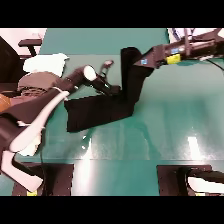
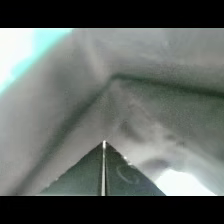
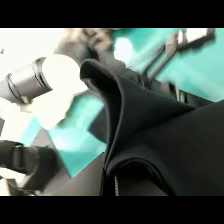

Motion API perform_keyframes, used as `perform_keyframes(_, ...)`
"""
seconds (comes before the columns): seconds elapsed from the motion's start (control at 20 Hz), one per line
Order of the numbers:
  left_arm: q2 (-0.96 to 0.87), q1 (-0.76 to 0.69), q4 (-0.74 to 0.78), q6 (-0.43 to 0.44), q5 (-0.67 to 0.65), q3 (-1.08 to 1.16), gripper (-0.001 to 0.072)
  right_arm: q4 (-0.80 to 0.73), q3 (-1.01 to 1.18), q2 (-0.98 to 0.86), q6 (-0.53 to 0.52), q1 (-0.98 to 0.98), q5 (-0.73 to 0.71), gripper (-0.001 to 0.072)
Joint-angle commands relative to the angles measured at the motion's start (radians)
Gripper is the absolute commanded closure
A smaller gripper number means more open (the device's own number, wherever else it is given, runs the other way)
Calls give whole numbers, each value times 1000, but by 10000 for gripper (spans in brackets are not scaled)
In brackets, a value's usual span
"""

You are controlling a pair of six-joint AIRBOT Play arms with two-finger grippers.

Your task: Fold the shirts.

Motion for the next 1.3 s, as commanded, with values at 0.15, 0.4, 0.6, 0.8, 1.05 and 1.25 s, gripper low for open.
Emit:
perform_keyframes(0.15,380,338,276,3,-129,1,681,126,24,-154,-62,358,-227,692)
perform_keyframes(0.4,563,510,313,3,-148,1,680,118,24,-309,-117,568,-366,197)
perform_keyframes(0.6,579,527,308,4,-197,0,681,-89,24,-306,-13,443,-187,209)
perform_keyframes(0.8,579,527,301,4,-207,0,680,-396,-8,-261,86,232,-20,209)
perform_keyframes(1.05,578,526,270,4,-207,-8,681,-382,-252,-204,90,-39,-53,76)
perform_keyframes(1.25,576,496,243,11,-204,-16,681,-227,-370,-263,44,-117,-119,87)
